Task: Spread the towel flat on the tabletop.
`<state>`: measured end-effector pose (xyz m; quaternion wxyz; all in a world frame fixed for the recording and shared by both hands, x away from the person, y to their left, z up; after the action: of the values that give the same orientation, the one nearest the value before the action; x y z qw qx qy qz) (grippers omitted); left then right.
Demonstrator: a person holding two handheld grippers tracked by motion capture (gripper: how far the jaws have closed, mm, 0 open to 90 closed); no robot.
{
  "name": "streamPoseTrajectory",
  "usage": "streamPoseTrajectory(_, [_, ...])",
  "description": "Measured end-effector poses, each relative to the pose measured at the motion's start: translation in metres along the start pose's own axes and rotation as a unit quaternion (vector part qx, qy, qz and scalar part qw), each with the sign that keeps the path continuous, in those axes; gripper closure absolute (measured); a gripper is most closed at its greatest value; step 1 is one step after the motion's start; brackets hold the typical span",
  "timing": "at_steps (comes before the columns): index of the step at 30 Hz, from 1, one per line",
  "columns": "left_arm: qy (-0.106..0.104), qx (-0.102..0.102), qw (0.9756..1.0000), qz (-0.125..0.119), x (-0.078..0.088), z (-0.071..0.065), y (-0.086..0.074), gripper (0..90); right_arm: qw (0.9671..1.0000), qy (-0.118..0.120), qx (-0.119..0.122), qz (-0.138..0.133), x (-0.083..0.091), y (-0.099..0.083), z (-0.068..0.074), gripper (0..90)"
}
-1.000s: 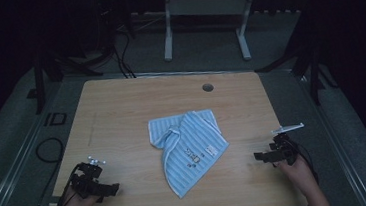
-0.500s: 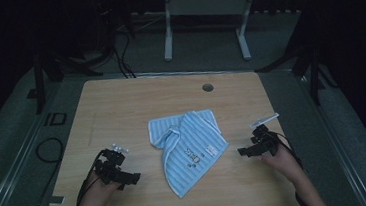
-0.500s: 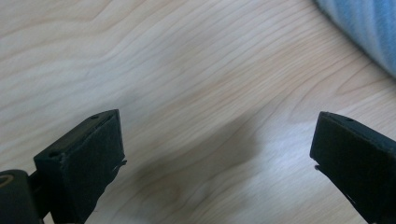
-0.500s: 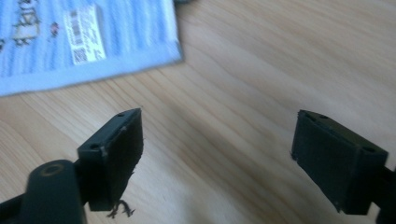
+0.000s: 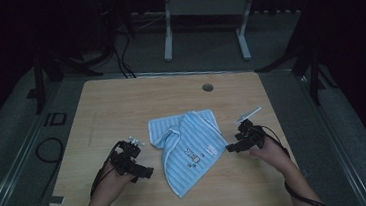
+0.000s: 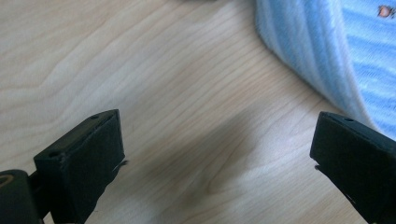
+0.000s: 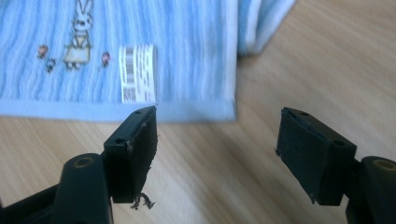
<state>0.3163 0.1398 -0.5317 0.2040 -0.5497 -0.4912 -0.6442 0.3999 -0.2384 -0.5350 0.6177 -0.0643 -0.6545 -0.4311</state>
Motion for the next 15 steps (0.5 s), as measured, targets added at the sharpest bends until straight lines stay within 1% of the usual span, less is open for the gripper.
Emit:
streamPoseTrajectory(3, [-0.002,-0.003,1.0000,0.004,-0.001,-0.002,0.007,2.6,0.9999,0.003,0.008,0.006,-0.003,0.011,0.002,28.5])
streamPoseTrajectory(4, [-0.002,-0.003,1.0000,0.004,-0.001,-0.002,0.007,2.6,0.9999,0.004,0.009,0.006,-0.004,0.015,0.003,28.5])
streamPoseTrajectory(8, [0.000,-0.018,0.9998,0.012,-0.006,-0.008,0.021,2.6,0.9997,0.009,0.020,0.012,-0.009,0.031,0.006,29.9])
streamPoseTrajectory(9, [0.000,-0.018,0.9998,0.012,-0.006,-0.008,0.021,2.6,0.9997,0.009,0.020,0.012,-0.009,0.031,0.006,29.9])
streamPoseTrajectory(11, [0.000,-0.021,0.9997,0.015,-0.009,-0.010,0.028,2.6,0.9995,0.010,0.025,0.015,-0.011,0.039,0.007,30.0])
streamPoseTrajectory(12, [0.001,-0.024,0.9996,0.016,-0.010,-0.011,0.031,2.6,0.9993,0.012,0.029,0.019,-0.013,0.047,0.008,30.2])
streamPoseTrajectory(14, [0.004,-0.029,0.9994,0.019,-0.013,-0.015,0.039,2.6,0.9992,0.013,0.033,0.020,-0.016,0.057,0.009,30.7])
streamPoseTrajectory(15, [0.005,-0.036,0.9991,0.021,-0.015,-0.018,0.045,2.6,0.9990,0.014,0.035,0.022,-0.017,0.061,0.009,30.7])
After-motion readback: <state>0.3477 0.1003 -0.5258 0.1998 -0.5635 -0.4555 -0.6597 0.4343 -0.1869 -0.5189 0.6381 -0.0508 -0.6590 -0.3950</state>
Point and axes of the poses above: each handheld gripper's, and its own axes: x roughly backward along the jaws, y roughly out of its top, z roughly to its left, the point moved 3 cm from there along -x, roughly forward along the jaws, and after that the axes turned 1 degree about x, right-handed, at the moved point
